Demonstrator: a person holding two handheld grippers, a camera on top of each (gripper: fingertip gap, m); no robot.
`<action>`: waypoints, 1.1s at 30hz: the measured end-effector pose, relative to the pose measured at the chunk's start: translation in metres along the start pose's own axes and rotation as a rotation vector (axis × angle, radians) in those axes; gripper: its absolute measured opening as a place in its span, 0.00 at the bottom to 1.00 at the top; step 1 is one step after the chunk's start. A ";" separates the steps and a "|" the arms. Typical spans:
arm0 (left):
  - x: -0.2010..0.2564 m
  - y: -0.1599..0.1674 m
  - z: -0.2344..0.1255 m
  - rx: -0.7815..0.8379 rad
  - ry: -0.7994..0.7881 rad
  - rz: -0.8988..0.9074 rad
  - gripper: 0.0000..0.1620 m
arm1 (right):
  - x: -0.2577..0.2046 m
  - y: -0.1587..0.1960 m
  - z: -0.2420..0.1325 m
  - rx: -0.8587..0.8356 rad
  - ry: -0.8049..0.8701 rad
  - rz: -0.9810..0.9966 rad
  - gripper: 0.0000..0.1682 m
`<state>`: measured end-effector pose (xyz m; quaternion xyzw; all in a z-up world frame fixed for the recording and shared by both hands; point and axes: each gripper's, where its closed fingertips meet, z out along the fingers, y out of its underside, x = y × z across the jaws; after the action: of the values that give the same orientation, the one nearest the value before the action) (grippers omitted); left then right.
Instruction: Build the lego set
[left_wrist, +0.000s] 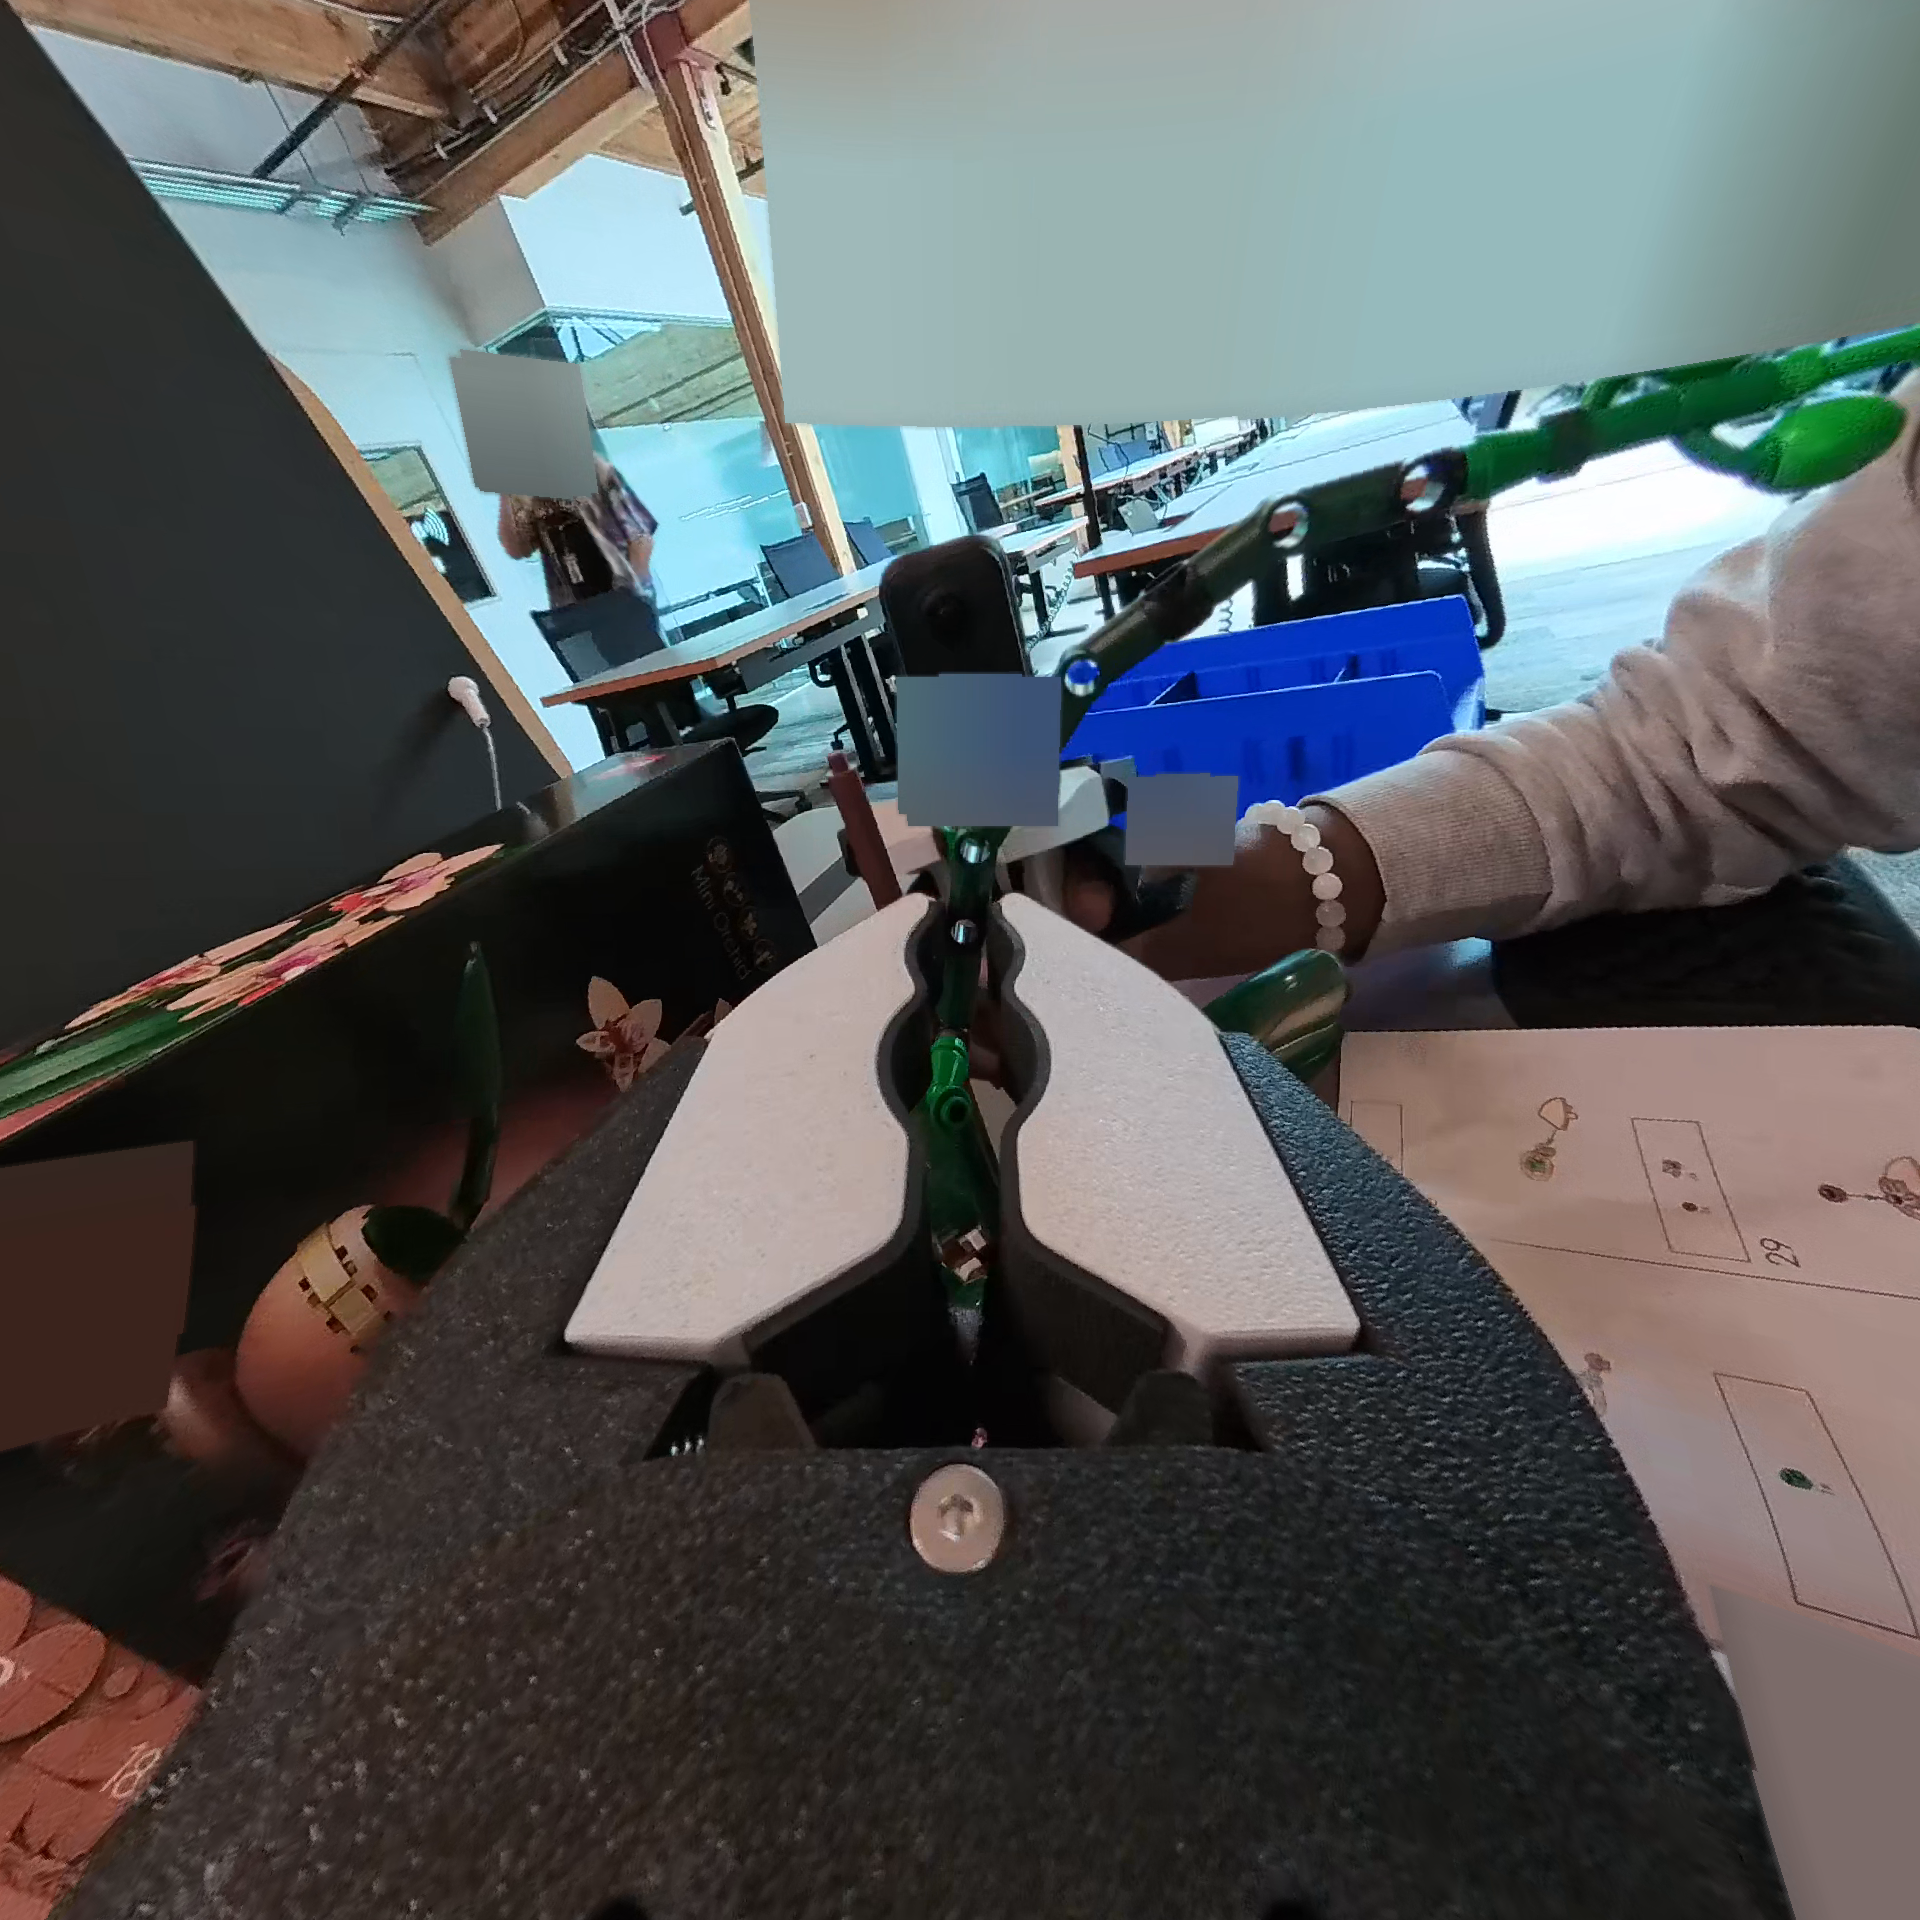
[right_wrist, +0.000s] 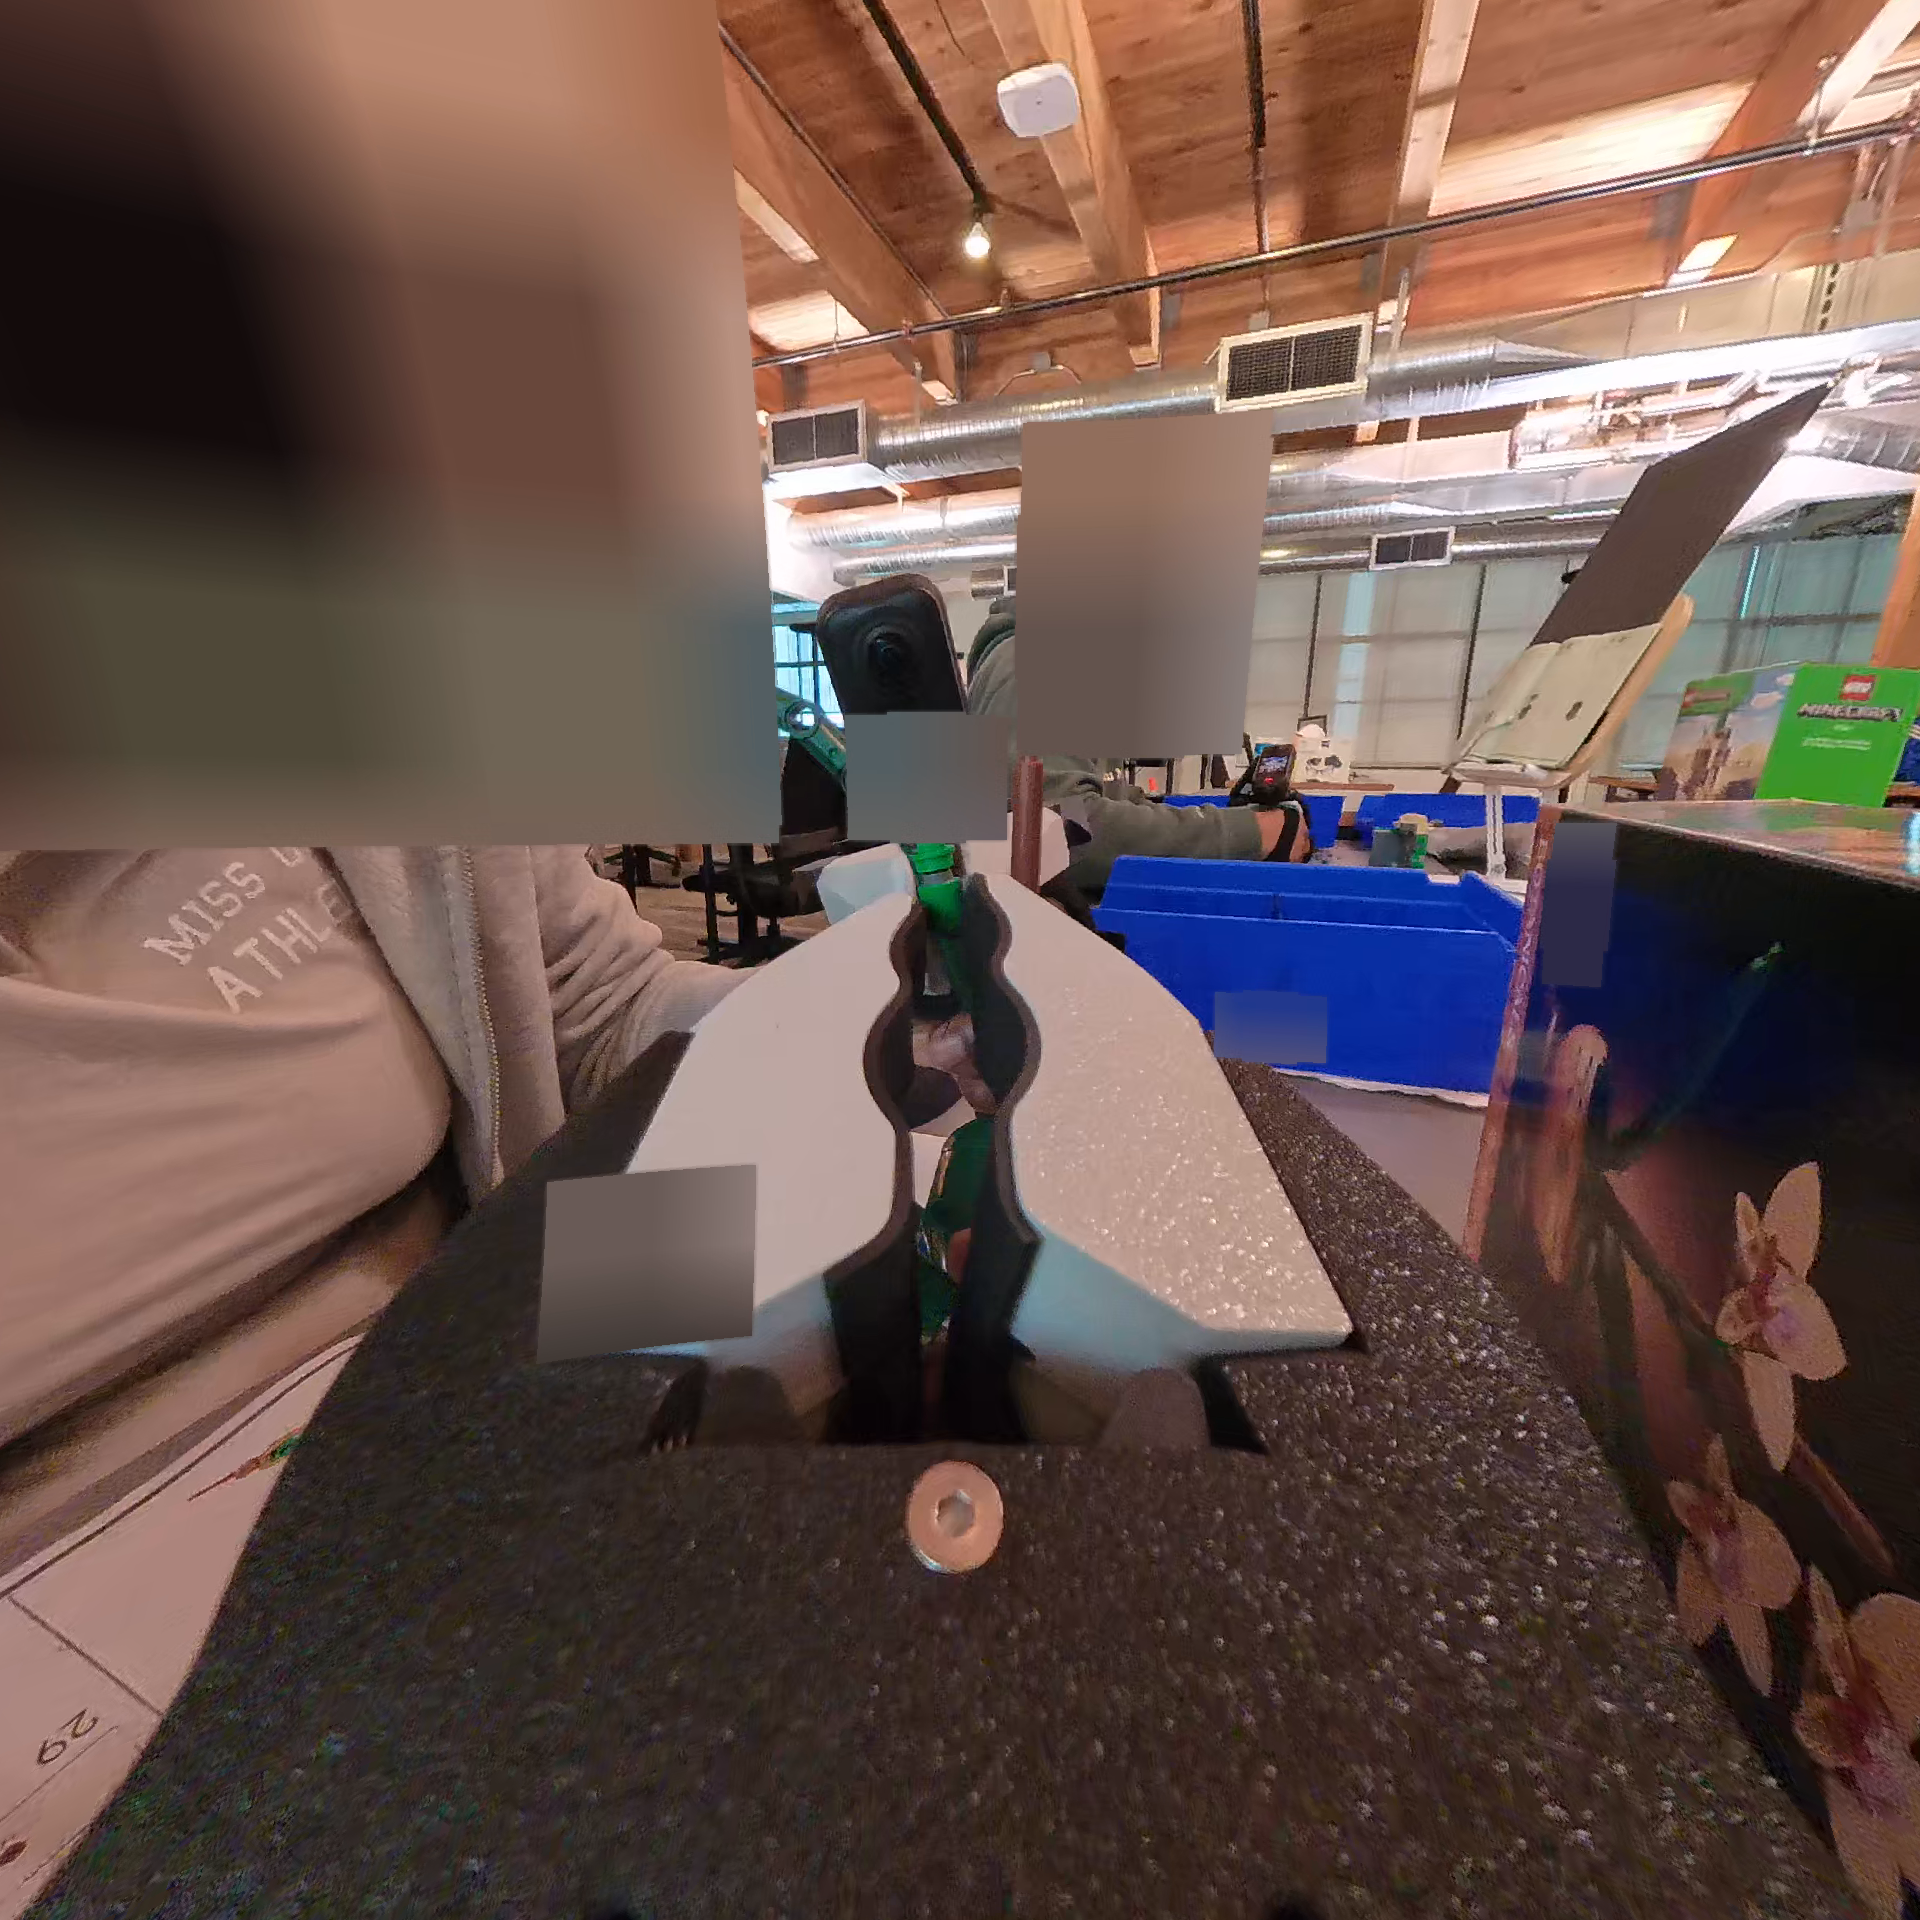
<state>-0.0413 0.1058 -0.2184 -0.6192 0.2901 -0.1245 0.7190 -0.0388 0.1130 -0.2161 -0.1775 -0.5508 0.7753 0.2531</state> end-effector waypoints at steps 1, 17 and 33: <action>-0.001 0.000 0.000 0.003 -0.002 -0.003 0.04 | -0.001 0.002 0.001 0.004 -0.003 0.001 0.04; -0.004 0.000 -0.003 0.034 -0.001 -0.047 0.05 | 0.003 0.007 0.008 0.084 0.016 -0.012 0.03; -0.004 0.000 -0.003 0.039 -0.012 -0.065 0.04 | 0.006 0.010 0.008 0.010 0.083 -0.169 0.04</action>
<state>-0.0465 0.1055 -0.2172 -0.6148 0.2633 -0.1498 0.7282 -0.0500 0.1075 -0.2228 -0.1609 -0.5490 0.7459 0.3410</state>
